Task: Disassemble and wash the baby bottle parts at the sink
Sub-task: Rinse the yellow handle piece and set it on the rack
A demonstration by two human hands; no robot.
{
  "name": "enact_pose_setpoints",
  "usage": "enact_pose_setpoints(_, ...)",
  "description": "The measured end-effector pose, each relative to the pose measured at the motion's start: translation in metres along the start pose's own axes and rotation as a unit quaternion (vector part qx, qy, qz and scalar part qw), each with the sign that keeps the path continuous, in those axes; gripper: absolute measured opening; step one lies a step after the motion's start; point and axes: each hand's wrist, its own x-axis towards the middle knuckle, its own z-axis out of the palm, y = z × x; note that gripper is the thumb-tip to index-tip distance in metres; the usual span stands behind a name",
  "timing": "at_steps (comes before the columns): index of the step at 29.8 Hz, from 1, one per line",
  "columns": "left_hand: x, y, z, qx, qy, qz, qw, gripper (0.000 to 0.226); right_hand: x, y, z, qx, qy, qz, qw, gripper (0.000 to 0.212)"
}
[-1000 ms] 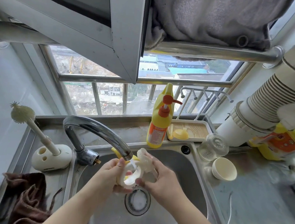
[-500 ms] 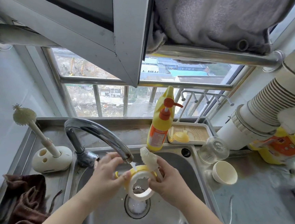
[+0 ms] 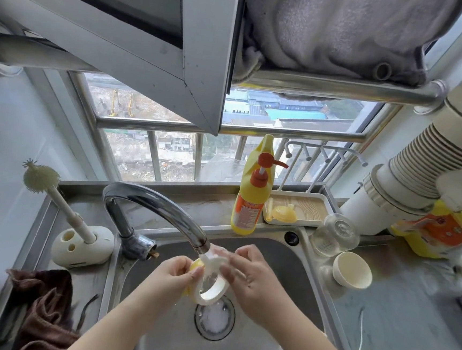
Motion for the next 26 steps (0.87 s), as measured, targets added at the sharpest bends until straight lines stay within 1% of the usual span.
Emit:
enact_pose_setpoints(2,-0.001,-0.003,0.001,0.010,0.011,0.000,1.000,0.033,0.001,0.004,-0.001,-0.028,0.030,0.035,0.999,0.038)
enact_pose_setpoints(3,-0.001,-0.004,0.001,0.013,0.017,0.002,1.000,0.032,0.000,0.003,-0.001,-0.044,0.027,0.034,0.998,0.038)
enact_pose_setpoints(5,0.000,-0.004,0.002,0.012,0.027,0.005,1.000,0.031,-0.002,-0.001,0.003,-0.066,0.003,-0.002,0.998,0.040)
enact_pose_setpoints(6,0.000,-0.004,0.002,0.009,0.029,0.007,1.000,0.032,-0.002,-0.001,0.003,-0.076,-0.001,-0.013,0.997,0.040)
enact_pose_setpoints(7,0.000,-0.004,0.002,0.008,0.028,0.008,1.000,0.033,0.000,-0.001,0.002,-0.084,0.009,-0.006,0.996,0.039)
enact_pose_setpoints(9,-0.002,-0.003,0.004,0.003,0.025,0.007,1.000,0.035,0.002,0.002,-0.002,-0.070,0.022,0.021,0.997,0.039)
enact_pose_setpoints(10,-0.002,-0.002,0.004,-0.006,0.023,0.002,1.000,0.034,0.002,0.003,-0.003,-0.053,0.017,0.015,0.998,0.040)
enact_pose_setpoints(12,0.001,-0.001,0.004,-0.033,0.021,-0.022,0.999,0.028,0.000,0.002,-0.003,-0.057,0.006,-0.011,0.998,0.041)
enact_pose_setpoints(13,0.002,-0.001,0.005,-0.043,0.020,-0.042,0.998,0.024,0.000,0.002,-0.003,-0.073,0.013,-0.011,0.997,0.041)
enact_pose_setpoints(15,0.004,-0.002,0.008,-0.054,0.016,-0.076,0.996,0.023,0.000,0.003,-0.004,-0.076,0.052,0.024,0.995,0.042)
enact_pose_setpoints(16,0.004,-0.002,0.009,-0.054,0.020,-0.083,0.995,0.023,-0.002,0.003,-0.002,-0.066,0.060,0.026,0.996,0.042)
enact_pose_setpoints(19,0.005,-0.002,0.009,-0.028,0.022,-0.045,0.998,0.021,-0.004,-0.005,0.006,-0.082,0.033,-0.040,0.995,0.042)
enact_pose_setpoints(20,0.005,-0.002,0.009,-0.018,0.018,-0.024,0.999,0.023,-0.004,-0.004,0.006,-0.087,0.034,-0.038,0.995,0.041)
enact_pose_setpoints(23,0.001,-0.001,0.009,0.009,0.029,0.023,0.999,0.041,0.001,0.008,0.002,-0.068,0.057,0.044,0.995,0.039)
enact_pose_setpoints(24,0.000,-0.003,0.008,0.007,0.040,0.035,0.999,0.047,0.000,0.010,0.002,-0.054,0.048,0.045,0.996,0.039)
enact_pose_setpoints(26,0.000,-0.006,0.002,-0.022,0.051,0.043,0.998,0.054,-0.004,0.010,0.002,-0.007,0.028,0.016,0.999,0.041)
